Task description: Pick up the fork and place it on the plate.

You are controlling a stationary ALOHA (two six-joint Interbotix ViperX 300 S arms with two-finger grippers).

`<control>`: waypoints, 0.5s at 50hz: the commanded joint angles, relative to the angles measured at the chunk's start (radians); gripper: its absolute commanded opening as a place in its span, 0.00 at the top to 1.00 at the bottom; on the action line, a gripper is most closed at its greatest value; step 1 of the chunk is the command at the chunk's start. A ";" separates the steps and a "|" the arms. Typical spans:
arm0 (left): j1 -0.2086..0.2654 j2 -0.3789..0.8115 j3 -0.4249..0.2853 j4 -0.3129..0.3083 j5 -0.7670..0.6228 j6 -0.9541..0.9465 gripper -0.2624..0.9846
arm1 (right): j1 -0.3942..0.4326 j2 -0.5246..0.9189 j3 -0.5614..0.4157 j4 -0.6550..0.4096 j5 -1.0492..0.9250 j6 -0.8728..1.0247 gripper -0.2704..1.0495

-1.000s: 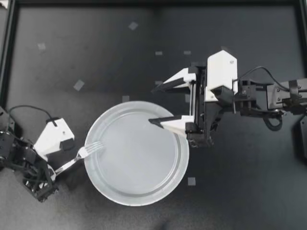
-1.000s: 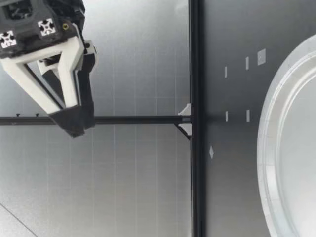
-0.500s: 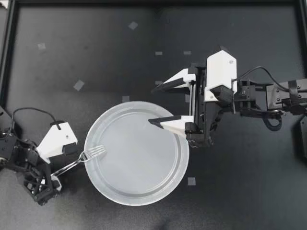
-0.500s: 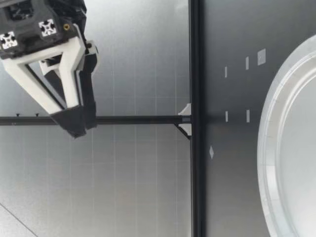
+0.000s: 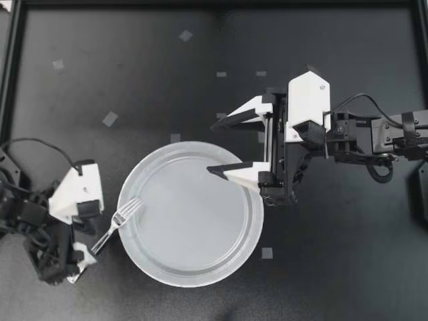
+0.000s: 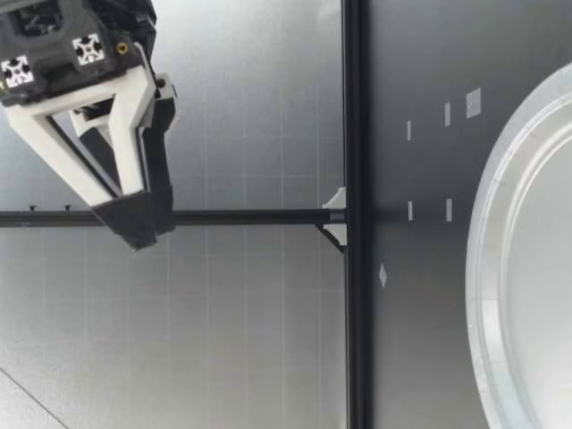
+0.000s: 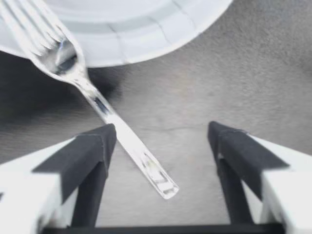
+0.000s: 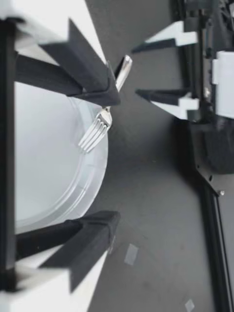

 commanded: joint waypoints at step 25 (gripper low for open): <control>0.104 -0.275 -0.011 0.342 -0.721 0.221 0.25 | 0.054 -0.031 -0.012 -0.210 -0.330 -0.009 0.31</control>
